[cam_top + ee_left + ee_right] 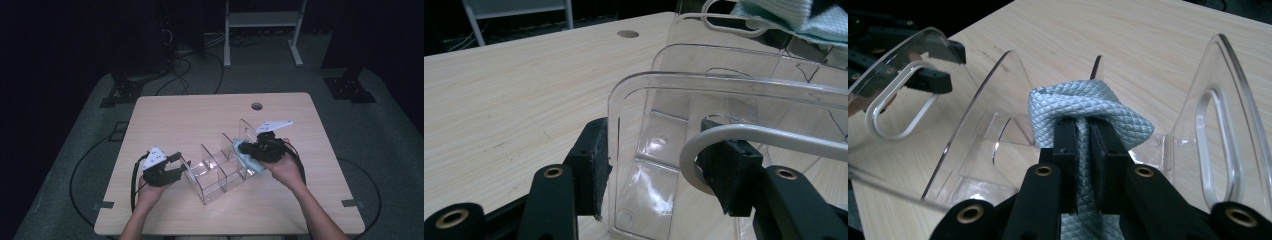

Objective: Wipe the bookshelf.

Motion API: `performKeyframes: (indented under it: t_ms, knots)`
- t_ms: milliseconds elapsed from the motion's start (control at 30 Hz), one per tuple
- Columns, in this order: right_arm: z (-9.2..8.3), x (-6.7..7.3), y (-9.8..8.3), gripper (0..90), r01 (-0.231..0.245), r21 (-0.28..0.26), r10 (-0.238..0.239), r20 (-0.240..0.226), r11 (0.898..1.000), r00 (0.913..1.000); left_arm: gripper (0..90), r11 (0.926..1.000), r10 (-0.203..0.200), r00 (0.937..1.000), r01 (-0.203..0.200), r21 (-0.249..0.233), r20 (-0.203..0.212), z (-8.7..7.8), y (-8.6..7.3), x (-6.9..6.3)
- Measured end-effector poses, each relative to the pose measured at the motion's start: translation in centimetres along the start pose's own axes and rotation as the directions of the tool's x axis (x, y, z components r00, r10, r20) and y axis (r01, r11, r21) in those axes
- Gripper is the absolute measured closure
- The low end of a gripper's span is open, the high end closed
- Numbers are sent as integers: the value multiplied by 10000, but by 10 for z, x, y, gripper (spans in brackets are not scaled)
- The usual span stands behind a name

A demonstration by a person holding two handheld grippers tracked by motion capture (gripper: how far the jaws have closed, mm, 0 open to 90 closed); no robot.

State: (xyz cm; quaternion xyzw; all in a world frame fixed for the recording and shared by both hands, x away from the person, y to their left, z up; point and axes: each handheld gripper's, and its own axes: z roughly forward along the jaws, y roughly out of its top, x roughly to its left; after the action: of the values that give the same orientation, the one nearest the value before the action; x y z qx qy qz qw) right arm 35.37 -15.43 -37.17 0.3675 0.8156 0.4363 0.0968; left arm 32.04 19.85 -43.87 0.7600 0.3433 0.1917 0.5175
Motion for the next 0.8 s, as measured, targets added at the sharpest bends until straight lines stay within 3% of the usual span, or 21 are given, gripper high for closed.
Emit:
performKeyframes:
  t_ms: [200, 400, 633, 800]
  knots:
    - [-6, 5, -5, 821, 119, 125, -120, 129, 9999, 9998, 468, 10000, 35, 10000, -35, 7, 11, 0, 0, -2]
    - [8, 0, 9, 821, -109, 19, 109, 206, 9999, 9997, 468, 10000, -44, 10000, 44, -21, -23, 1, 1, -2]
    - [2, 4, -1, 821, -78, -162, 82, 237, 9998, 9997, 466, 10000, -73, 10000, 73, -14, 9, 1, 0, -2]
    - [13, 3, 10, 820, -95, -67, 97, 351, 9999, 9993, 467, 10000, -53, 10000, 53, -31, 9, 0, 0, -3]
